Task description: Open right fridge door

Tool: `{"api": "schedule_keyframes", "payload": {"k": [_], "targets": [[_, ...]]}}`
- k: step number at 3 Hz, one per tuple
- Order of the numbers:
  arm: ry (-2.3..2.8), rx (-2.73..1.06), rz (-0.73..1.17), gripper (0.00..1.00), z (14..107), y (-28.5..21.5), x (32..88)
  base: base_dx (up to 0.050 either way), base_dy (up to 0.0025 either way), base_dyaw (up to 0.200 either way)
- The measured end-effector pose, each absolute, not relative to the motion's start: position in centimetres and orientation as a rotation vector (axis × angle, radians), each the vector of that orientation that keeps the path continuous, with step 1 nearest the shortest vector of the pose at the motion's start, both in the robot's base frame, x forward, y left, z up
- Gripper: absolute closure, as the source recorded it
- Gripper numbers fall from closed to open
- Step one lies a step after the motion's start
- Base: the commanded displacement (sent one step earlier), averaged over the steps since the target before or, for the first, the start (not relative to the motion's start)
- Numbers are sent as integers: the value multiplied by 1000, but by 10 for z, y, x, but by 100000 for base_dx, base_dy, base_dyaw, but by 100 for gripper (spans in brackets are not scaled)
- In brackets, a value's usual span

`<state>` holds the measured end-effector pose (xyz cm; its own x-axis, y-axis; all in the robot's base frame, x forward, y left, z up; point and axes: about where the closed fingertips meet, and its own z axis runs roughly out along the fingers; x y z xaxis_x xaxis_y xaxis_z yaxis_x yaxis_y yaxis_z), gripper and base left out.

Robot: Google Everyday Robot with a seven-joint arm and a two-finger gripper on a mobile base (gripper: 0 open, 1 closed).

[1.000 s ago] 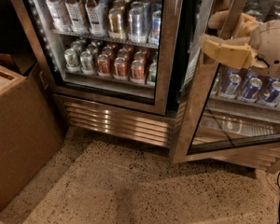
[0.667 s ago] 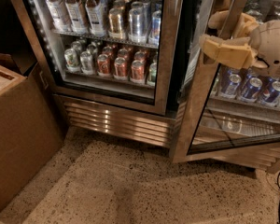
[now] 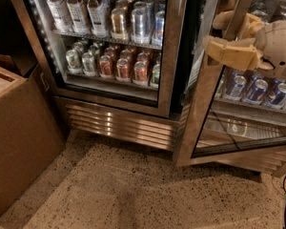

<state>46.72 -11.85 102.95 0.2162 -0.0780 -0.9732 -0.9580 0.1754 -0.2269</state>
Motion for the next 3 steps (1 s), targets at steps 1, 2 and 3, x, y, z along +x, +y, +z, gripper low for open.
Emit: {"api": "schedule_keyframes", "payload": {"k": [1,2,3], "targets": [[1165,-1212,883,11,1030,-130,471,0,0,0],[1165,-1212,883,0,1031,-136,472,0,0,0],[1187,-1133,838,0,1033,-157,476,0,0,0]]}}
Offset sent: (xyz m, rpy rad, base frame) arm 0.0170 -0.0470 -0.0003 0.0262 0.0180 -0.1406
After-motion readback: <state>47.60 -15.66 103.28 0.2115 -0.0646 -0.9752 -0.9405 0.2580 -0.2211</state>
